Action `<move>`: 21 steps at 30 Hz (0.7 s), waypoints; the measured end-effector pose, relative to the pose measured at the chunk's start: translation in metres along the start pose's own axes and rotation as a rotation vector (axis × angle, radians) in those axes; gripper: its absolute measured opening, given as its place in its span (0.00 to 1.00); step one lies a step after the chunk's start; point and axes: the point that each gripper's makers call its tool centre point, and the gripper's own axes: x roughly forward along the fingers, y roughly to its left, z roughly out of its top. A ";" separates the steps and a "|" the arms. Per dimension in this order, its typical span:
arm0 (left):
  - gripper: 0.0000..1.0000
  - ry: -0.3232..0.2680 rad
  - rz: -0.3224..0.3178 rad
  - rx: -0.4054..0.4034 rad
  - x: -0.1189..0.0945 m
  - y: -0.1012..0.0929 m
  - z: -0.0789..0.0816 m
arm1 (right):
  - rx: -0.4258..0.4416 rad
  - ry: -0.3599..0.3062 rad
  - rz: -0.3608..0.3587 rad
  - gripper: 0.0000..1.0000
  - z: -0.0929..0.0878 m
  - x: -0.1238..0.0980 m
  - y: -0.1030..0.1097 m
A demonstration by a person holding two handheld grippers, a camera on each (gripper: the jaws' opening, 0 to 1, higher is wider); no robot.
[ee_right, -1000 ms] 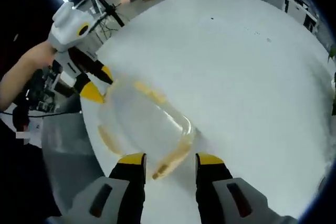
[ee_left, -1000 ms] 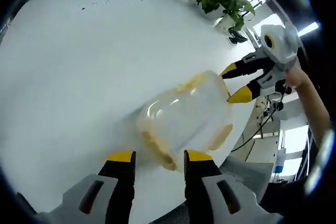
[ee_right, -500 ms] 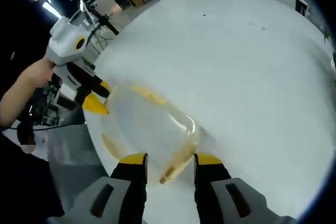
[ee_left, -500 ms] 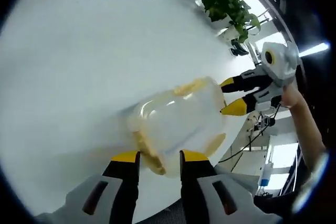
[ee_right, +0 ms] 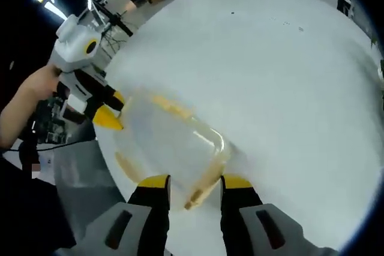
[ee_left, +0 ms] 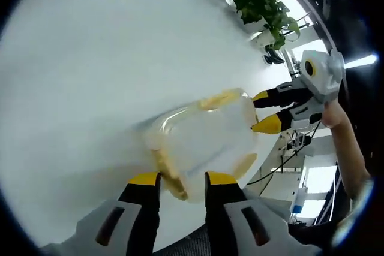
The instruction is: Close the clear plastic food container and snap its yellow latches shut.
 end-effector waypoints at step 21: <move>0.22 0.057 -0.013 -0.049 0.003 0.005 -0.003 | 0.190 -0.075 0.030 0.20 0.004 0.001 0.002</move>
